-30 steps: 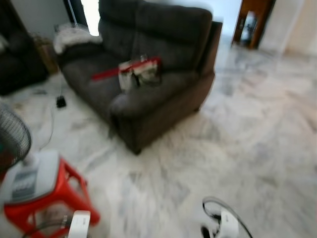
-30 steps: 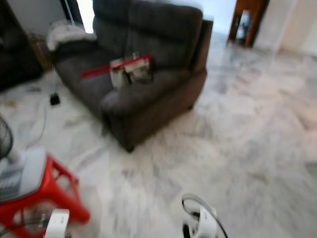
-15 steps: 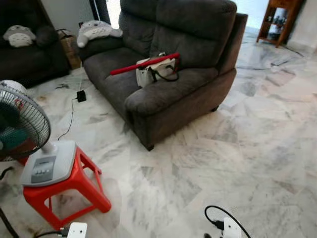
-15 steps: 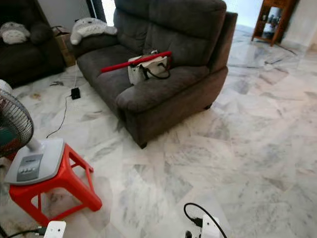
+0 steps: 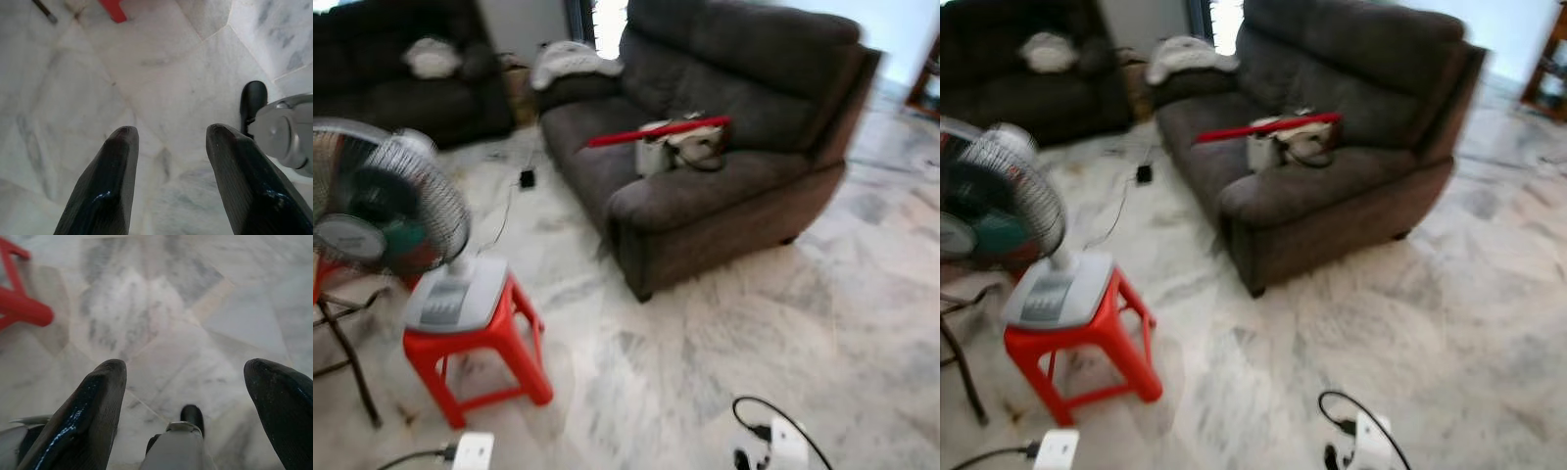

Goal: Picking trash to rubbish bin

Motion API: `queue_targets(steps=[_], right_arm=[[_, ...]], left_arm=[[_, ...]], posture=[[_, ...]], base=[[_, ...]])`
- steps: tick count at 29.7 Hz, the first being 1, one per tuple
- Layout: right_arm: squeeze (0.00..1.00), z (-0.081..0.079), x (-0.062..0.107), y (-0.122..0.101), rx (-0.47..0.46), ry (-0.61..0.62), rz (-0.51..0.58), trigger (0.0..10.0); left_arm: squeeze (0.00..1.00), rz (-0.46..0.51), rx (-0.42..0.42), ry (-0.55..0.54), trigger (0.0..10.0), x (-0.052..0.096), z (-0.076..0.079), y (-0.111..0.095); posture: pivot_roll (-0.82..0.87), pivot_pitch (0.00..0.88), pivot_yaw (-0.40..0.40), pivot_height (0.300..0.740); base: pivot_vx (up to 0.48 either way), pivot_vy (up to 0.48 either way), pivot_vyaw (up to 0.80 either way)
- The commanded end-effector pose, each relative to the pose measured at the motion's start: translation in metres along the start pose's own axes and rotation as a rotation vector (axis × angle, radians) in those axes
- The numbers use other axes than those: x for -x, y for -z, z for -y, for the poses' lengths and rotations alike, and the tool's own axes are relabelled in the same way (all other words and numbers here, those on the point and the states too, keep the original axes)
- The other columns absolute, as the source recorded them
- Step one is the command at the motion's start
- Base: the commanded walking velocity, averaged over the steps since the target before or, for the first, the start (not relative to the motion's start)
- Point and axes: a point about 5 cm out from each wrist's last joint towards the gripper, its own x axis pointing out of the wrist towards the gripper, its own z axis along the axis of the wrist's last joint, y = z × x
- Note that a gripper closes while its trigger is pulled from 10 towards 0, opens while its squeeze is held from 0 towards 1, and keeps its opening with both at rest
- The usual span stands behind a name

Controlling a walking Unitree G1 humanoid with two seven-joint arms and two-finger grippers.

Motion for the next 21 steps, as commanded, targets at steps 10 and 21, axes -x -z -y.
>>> queue_targets(steps=[10, 21], right_arm=[[0.0, 0.024, 0.003, -0.006, -0.018, 0.068, 0.004, 10.0], [0.0, -0.007, -0.002, -0.007, -0.027, -0.006, 0.001, 10.0]], left_arm=[[0.0, 0.017, 0.009, 0.043, 10.0, 0.0, 0.022, -0.011], [0.0, 0.05, 0.062, 0.014, 10.0, -0.003, 0.001, -0.022]], posture=[[-0.05, 0.0, 0.0, 0.74], [-0.02, 0.0, 0.051, 0.74]], base=[[0.0, 0.0, 0.55], [0.0, 0.0, 0.04]])
